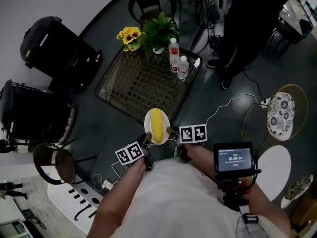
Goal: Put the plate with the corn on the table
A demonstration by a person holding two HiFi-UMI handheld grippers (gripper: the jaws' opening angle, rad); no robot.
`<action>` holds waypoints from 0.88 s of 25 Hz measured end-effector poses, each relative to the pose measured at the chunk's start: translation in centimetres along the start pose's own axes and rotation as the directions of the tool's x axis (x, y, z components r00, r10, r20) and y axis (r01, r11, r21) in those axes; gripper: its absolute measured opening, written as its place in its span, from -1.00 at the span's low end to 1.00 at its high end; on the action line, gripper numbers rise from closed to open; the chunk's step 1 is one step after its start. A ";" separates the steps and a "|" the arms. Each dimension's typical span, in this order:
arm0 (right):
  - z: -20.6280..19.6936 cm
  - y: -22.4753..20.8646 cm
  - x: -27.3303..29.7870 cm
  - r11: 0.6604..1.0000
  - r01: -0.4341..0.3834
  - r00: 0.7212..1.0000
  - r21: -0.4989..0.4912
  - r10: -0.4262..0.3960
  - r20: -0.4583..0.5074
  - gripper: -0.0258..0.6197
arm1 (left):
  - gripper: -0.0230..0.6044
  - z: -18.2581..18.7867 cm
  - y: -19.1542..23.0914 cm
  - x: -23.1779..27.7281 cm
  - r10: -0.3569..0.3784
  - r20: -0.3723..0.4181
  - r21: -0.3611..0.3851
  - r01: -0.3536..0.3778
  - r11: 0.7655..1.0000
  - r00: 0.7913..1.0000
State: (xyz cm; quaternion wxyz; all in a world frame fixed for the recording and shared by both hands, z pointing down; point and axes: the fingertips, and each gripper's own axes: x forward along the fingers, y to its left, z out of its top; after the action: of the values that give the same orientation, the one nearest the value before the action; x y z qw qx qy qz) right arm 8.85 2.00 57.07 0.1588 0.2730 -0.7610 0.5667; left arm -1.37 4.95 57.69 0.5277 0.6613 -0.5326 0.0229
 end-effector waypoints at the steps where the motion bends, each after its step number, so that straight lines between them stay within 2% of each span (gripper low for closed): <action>1: 0.3 0.0 0.2 1.000 -0.003 1.000 -0.001 0.003 -0.001 -0.79 | -0.76 0.2 0.1 0.2 0.004 0.001 -0.002 -0.004 1.000 1.000; 10: 1.3 0.7 1.9 1.000 -0.018 1.000 -0.001 0.018 -0.010 -0.79 | -0.76 2.1 1.0 -0.1 0.022 0.021 -0.012 -0.022 1.000 1.000; 22: 3.9 1.5 5.6 0.999 0.027 1.000 0.027 -0.027 -0.005 -0.79 | -0.76 6.2 3.5 1.6 -0.004 -0.050 -0.005 0.004 1.000 0.999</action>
State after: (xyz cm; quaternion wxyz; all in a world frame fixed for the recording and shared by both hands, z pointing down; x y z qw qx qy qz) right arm 3.74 -2.71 57.76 0.1642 0.2841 -0.7491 0.5755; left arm -6.56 -0.20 58.22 0.5424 0.6603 -0.5181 0.0370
